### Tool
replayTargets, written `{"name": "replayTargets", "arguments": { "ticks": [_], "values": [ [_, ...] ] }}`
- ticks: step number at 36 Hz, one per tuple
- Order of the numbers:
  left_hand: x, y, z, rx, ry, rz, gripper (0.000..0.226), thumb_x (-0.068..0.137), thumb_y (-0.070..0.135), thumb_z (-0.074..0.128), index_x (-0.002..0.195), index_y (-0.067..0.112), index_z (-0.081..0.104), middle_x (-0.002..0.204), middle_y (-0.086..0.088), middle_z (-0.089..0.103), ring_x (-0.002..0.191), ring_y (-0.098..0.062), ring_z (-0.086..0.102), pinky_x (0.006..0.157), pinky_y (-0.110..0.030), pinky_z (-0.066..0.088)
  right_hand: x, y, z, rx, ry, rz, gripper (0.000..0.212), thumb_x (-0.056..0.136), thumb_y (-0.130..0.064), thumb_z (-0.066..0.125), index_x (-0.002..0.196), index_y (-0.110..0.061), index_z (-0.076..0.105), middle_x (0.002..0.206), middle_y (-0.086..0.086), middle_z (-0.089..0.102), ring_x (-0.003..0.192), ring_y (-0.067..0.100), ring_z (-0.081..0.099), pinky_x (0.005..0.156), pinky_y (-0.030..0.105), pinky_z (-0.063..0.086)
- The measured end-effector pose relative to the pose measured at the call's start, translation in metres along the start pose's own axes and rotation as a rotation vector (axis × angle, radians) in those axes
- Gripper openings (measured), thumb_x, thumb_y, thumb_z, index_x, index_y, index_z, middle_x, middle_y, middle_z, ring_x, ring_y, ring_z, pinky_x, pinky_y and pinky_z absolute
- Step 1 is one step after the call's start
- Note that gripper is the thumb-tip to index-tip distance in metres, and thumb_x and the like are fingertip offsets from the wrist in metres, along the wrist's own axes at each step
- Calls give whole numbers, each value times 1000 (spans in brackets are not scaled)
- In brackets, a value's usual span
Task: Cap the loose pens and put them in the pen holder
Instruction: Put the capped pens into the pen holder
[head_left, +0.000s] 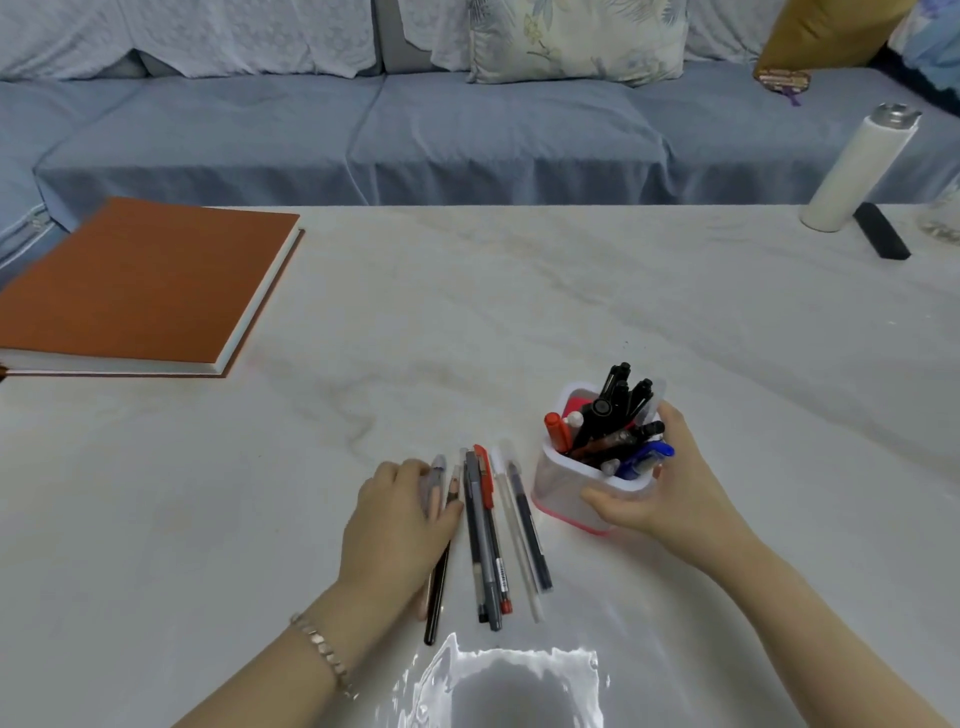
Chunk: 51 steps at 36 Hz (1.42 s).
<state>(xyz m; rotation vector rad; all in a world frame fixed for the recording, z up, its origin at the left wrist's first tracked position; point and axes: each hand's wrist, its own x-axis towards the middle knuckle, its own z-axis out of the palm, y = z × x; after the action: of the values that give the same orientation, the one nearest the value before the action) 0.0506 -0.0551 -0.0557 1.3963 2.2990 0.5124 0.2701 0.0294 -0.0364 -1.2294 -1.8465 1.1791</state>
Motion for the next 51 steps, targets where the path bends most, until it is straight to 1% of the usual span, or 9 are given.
{"name": "replayTargets", "arguments": {
  "ticks": [12, 15, 17, 25, 33, 37, 41, 46, 51],
  "values": [
    [9, -2, -6, 61, -86, 64, 17, 90, 14, 40, 75, 13, 35, 71, 0, 40, 65, -20, 42, 52, -27, 26, 0, 0, 2, -45, 8, 32, 82, 49, -35, 75, 120, -34, 33, 116, -8, 54, 100, -8, 54, 81, 14, 43],
    [17, 9, -14, -372, -79, -33, 15, 94, 12, 37, 82, 11, 45, 80, -4, 54, 65, -12, 53, 57, -16, 39, 0, 1, 1, -43, 7, 32, 85, 50, -35, 74, 124, -32, 34, 117, -7, 53, 104, -3, 54, 86, 17, 42],
    [20, 29, -27, -749, -10, -63, 12, 95, 8, 37, 97, 9, 48, 84, -3, 59, 74, -14, 62, 74, -28, 49, -1, 0, 1, -43, 1, 32, 82, 52, -32, 75, 123, -31, 35, 116, -9, 54, 102, -5, 54, 84, 15, 43],
    [16, 109, -71, -1314, 50, 353, 28, 95, 3, 37, 98, 29, 45, 77, 6, 67, 98, -20, 65, 91, -37, 51, -3, -3, 1, -16, 13, 50, 74, 64, -7, 78, 118, -31, 34, 106, -12, 52, 86, -18, 52, 73, -1, 40],
    [14, 132, -29, -1091, -99, 376, 25, 93, 1, 39, 88, 25, 42, 86, 0, 65, 89, -7, 63, 93, -28, 47, -6, -16, 1, 36, 13, 7, 64, 65, 6, 73, 107, -28, 40, 88, -12, 58, 73, -16, 57, 64, -1, 41],
    [17, 127, -30, -1101, -166, 340, 17, 90, 5, 49, 82, 19, 47, 81, -6, 66, 80, -11, 65, 71, -18, 50, -7, -18, 1, 73, 10, 7, 62, 66, 9, 71, 106, -28, 40, 83, -10, 59, 68, -15, 57, 61, -1, 40],
    [17, 117, -35, -1053, -23, 490, 28, 92, 18, 49, 104, 42, 43, 83, -6, 64, 79, -14, 70, 58, -13, 47, -8, -20, 1, 106, -1, 20, 60, 67, 12, 69, 111, -17, 39, 77, -8, 57, 62, -14, 56, 59, -1, 39],
    [20, 113, -31, -691, 179, 771, 39, 94, 8, 43, 126, 29, 48, 111, 9, 56, 105, -9, 61, 91, -27, 50, -7, -17, 2, 134, -21, 11, 57, 67, 12, 68, 102, -24, 42, 74, -7, 58, 59, -9, 56, 61, 5, 43],
    [24, 119, -17, -281, -72, 776, 47, 95, 31, 28, 141, 20, 31, 149, 7, 30, 140, -4, 11, 116, -28, 7, -1, -10, 3, 119, -31, -8, 46, 65, 8, 69, 95, -18, 44, 74, -8, 56, 64, -3, 58, 62, 12, 46]
  ]
}}
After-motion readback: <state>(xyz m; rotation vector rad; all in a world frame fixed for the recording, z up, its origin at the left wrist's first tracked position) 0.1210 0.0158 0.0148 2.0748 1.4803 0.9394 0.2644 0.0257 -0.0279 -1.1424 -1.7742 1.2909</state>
